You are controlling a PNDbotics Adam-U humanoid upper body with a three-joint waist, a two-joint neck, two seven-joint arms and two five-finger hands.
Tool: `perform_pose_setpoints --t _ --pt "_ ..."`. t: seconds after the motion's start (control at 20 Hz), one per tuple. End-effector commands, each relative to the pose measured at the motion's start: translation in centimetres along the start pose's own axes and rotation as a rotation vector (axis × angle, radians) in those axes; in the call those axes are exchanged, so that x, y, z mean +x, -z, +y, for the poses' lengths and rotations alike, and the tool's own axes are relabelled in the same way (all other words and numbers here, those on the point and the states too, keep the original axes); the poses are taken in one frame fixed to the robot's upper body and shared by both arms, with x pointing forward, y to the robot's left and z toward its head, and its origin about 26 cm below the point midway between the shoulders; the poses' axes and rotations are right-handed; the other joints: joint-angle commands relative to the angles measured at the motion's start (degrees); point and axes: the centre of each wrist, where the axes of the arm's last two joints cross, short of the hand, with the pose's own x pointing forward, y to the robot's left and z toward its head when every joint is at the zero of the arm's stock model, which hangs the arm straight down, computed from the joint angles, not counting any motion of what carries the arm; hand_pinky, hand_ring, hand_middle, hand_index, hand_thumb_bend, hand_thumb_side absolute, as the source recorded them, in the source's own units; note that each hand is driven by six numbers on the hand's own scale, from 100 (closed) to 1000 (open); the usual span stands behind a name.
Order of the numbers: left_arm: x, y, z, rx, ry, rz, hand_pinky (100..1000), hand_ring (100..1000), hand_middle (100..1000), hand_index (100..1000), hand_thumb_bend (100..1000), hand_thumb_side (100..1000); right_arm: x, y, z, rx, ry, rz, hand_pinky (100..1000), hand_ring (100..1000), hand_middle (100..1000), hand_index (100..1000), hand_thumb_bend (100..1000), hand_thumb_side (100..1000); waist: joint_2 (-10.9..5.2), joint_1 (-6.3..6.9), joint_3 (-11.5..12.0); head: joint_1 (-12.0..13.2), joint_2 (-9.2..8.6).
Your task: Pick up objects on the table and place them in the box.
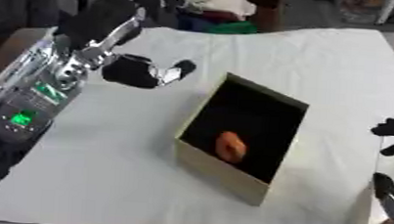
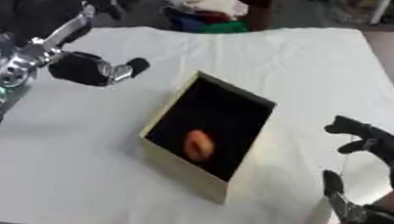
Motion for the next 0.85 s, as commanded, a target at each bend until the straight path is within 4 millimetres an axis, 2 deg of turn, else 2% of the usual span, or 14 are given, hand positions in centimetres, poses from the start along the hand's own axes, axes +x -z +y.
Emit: perform_pose_setpoints --t 0.05,0.3,0.85 --pt "-0.6 -0.3 1.3 0.106 -0.041 0.042 771 696 734 923 443 642 0.2 0.0 -0.7 -0.007 -0.028 -0.006 666 897 803 971 100 274 -0.86 -0.28 0.2 0.0 -0.13" --pt "-1.4 -1.2 0.1 0.242 -0.141 0.109 767 687 724 919 439 645 0.2 0.0 -0.6 -0.008 -0.027 -0.004 665 898 803 971 100 274 -0.88 -0.54 0.5 0.3 0.11" --pt "-2.7 -2.2 -1.6 0.305 -0.242 0.172 763 681 717 914 430 653 0.2 -0.2 -0.8 -0.018 -0.034 0.004 665 895 804 972 100 267 -1.15 -0.75 1.3 0.1 0.35"
